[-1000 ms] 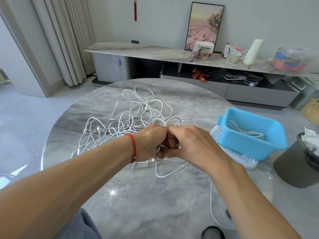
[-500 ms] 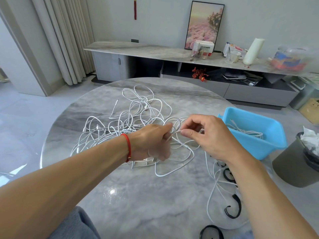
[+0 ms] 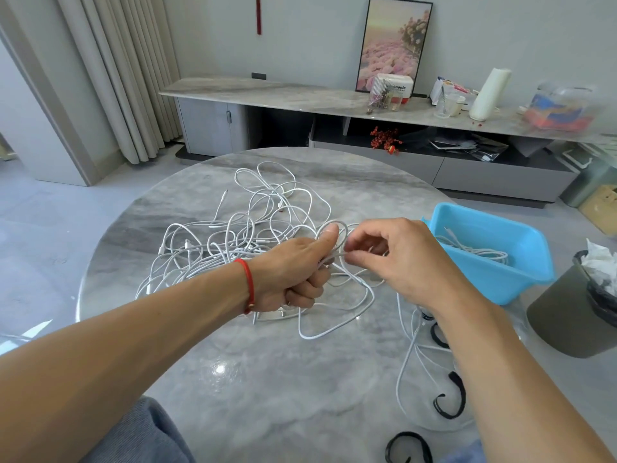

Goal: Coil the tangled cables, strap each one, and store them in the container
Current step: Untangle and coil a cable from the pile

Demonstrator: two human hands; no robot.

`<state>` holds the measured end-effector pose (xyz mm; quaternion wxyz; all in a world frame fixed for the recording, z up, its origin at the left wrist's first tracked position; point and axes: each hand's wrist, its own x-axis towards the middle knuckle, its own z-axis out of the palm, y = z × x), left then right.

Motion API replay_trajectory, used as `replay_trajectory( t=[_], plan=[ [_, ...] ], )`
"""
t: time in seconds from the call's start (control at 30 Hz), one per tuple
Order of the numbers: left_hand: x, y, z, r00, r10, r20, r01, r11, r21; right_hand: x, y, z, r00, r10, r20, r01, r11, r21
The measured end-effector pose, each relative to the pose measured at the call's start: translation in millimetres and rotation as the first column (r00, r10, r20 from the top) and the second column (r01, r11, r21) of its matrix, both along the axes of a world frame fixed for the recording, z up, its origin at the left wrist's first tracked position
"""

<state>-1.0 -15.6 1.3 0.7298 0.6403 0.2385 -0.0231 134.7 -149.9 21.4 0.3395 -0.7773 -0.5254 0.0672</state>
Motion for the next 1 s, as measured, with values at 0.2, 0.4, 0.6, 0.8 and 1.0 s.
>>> replay_trajectory(
  t=[0.2, 0.4, 0.6, 0.8, 1.0],
  plan=[
    [-3, 2, -2, 0.996, -0.041, 0.085, 0.024, 0.982, 0.190, 4, -7, 3, 0.989, -0.036, 0.144, 0.056, 0.989, -0.133],
    [3, -2, -5, 0.989, 0.034, 0.145, -0.068, 0.970, 0.233, -6, 4, 3, 0.995, -0.002, -0.100, 0.012, 0.995, 0.099],
    [9, -6, -10, 0.968, 0.039, 0.248, -0.114, 0.948, 0.296, -11, 10, 1, 0.970, 0.018, -0.243, 0.043, 0.969, 0.242],
    [14, -10, -11, 0.949, -0.001, 0.314, -0.119, 0.924, 0.363, -10, 12, 1, 0.983, -0.024, -0.182, 0.086, 0.936, 0.343],
    [16, -18, -12, 0.941, -0.067, 0.333, -0.011, 0.974, 0.227, -6, 10, 2, 0.992, -0.055, -0.118, 0.094, 0.927, 0.362]
  ],
)
